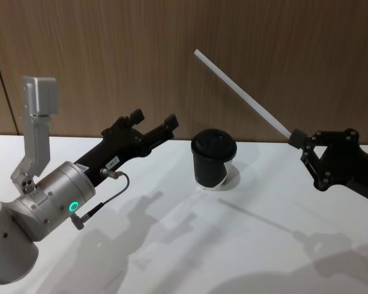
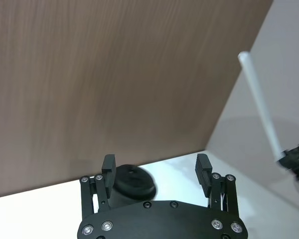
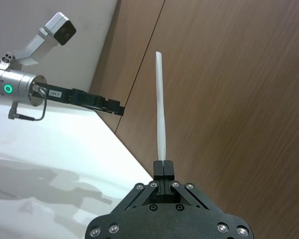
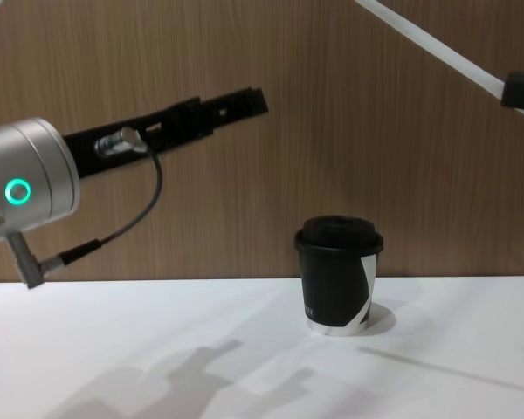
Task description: Pick up the straw with one hand, pass it to the other hand, and insert it into the cup.
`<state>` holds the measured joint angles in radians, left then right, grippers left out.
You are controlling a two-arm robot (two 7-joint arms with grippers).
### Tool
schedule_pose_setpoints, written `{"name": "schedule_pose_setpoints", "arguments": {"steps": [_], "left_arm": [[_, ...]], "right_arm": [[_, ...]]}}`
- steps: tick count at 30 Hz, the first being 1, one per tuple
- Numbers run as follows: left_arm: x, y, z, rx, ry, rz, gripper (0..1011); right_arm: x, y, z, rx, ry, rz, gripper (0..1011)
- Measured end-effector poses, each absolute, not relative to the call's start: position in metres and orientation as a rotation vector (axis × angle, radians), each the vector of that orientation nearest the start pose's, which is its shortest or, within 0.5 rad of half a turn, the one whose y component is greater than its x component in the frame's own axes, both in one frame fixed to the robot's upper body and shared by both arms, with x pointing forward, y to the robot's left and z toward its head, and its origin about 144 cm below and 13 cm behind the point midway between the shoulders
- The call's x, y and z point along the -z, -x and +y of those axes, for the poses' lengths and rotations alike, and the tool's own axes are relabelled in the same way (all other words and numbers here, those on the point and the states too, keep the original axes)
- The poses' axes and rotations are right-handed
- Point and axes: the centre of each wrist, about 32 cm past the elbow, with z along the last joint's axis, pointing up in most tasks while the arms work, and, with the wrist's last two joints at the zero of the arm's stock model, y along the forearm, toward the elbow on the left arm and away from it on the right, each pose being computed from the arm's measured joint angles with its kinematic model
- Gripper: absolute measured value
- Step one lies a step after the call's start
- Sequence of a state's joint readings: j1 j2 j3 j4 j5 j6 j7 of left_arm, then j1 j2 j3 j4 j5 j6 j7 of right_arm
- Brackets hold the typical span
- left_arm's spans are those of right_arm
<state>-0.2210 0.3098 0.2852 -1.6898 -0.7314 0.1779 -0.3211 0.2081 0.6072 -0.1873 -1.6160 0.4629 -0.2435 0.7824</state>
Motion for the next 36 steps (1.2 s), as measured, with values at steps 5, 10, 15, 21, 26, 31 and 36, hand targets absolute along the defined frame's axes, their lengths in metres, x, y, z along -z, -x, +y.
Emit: {"name": "schedule_pose_setpoints", "arguments": {"steps": [5, 10, 15, 21, 26, 31, 36], "left_arm": [[-1.242, -0.499, 0.220, -0.788, 0.369, 0.281, 1003], [-1.246, -0.501, 0.221, -0.718, 0.434, 0.339, 1003], [-1.251, -0.503, 0.220, -0.634, 0.496, 0.395, 1003], [-1.255, -0.506, 0.216, -0.544, 0.553, 0.444, 1003], [-1.260, -0.509, 0.210, -0.456, 0.598, 0.486, 1003], [-1.262, -0.512, 0.201, -0.374, 0.634, 0.522, 1003], [-1.265, -0.514, 0.192, -0.320, 0.657, 0.545, 1003]], "right_arm": [[-1.247, -0.502, -0.339, 0.589, -0.024, -0.421, 2], [-1.247, -0.502, -0.339, 0.589, -0.024, -0.421, 2], [-1.247, -0.502, -0.339, 0.589, -0.025, -0.421, 2], [-1.247, -0.502, -0.339, 0.589, -0.025, -0.421, 2], [-1.248, -0.502, -0.339, 0.589, -0.024, -0.421, 2], [-1.247, -0.502, -0.339, 0.589, -0.024, -0.421, 2], [-1.247, -0.502, -0.339, 0.589, -0.024, -0.421, 2]]}}
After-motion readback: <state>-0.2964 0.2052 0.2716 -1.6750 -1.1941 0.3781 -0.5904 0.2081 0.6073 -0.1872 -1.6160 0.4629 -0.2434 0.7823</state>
